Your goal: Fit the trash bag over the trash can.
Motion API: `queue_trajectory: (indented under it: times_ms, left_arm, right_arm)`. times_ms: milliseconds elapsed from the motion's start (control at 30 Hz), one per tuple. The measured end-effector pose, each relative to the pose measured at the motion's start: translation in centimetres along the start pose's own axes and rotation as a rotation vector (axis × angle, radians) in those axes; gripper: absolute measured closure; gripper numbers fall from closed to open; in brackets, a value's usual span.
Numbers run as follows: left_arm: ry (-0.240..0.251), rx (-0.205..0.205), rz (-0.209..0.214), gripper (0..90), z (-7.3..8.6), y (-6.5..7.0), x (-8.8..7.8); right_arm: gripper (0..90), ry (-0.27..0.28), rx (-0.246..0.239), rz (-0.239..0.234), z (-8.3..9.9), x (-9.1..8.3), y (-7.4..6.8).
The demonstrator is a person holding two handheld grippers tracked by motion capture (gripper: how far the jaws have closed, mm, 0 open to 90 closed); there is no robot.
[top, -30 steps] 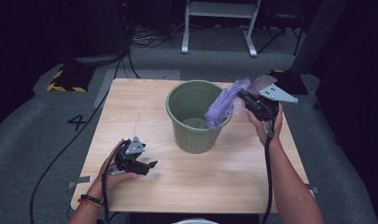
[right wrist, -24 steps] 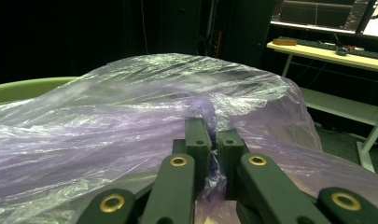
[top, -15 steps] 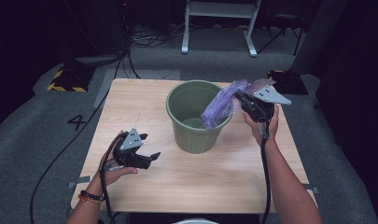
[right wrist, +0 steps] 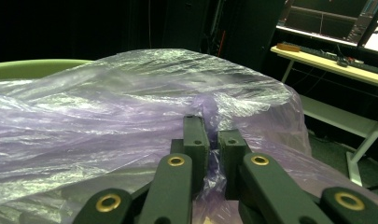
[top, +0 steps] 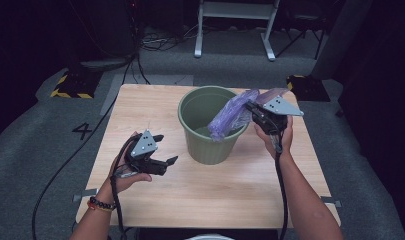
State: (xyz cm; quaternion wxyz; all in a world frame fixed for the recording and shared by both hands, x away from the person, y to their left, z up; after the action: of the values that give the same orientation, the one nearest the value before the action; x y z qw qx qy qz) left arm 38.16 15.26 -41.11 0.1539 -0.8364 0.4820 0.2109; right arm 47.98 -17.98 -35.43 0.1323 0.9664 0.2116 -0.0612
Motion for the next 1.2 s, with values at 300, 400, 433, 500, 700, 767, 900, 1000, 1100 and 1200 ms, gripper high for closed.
queue_trajectory:
  times_ms: [300,400,433,500,700,767,900,1000,1100,1200]
  left_arm:
    - [0.055,0.037,-0.024,17.4,-3.1,0.1,-0.1]
    - [0.063,0.047,-0.017,17.4,-4.2,0.1,0.3]
    - [0.066,0.049,-0.015,17.4,-4.5,0.1,0.4]
    - [0.070,0.051,-0.008,17.4,-5.2,0.1,0.8]
    - [0.063,0.093,0.001,22.2,-7.2,0.5,2.7]
    - [0.058,0.110,0.004,23.9,-7.8,0.7,3.3]
    - [0.064,0.136,0.026,30.5,-8.7,1.0,4.1]
    - [0.078,0.146,0.049,37.4,-9.1,1.3,4.3]
    - [0.098,0.144,0.065,48.7,-9.4,1.2,4.1]
    - [0.093,0.156,0.057,60.4,-9.5,1.1,3.8]
  right_arm:
    - [85.5,0.000,-0.064,-0.003,-0.4,-0.1,-1.7]
    - [85.5,-0.005,-0.080,0.004,-0.4,0.0,-2.2]
    - [85.5,-0.007,-0.082,0.007,-0.3,0.1,-2.3]
    - [85.6,-0.012,-0.084,0.012,-0.3,0.2,-2.4]
    - [85.1,-0.014,-0.078,0.013,-0.2,0.3,-2.7]
    - [85.1,-0.013,-0.079,0.013,-0.3,0.2,-2.8]
    - [84.7,0.003,-0.074,-0.004,-0.4,0.0,-2.8]
    - [84.6,0.008,-0.077,-0.007,-0.5,-0.2,-2.8]
    - [84.7,0.009,-0.080,-0.007,-0.5,-0.3,-2.8]
    - [84.6,0.013,-0.080,-0.002,-0.6,-0.4,-2.7]
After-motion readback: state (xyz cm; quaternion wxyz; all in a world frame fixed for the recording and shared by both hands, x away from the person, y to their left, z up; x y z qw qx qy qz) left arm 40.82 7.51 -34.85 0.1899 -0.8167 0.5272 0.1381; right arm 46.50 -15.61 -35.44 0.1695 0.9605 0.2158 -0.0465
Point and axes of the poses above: each handheld gripper's, and its own axes: x roughly forward along the jaws, z roughly out of its underside, y roughly to its right, the point moved 4 cm from there along x, roughly forward along the jaws, and after that the axes turned 9 degrees about z, right-handed, at the moved point
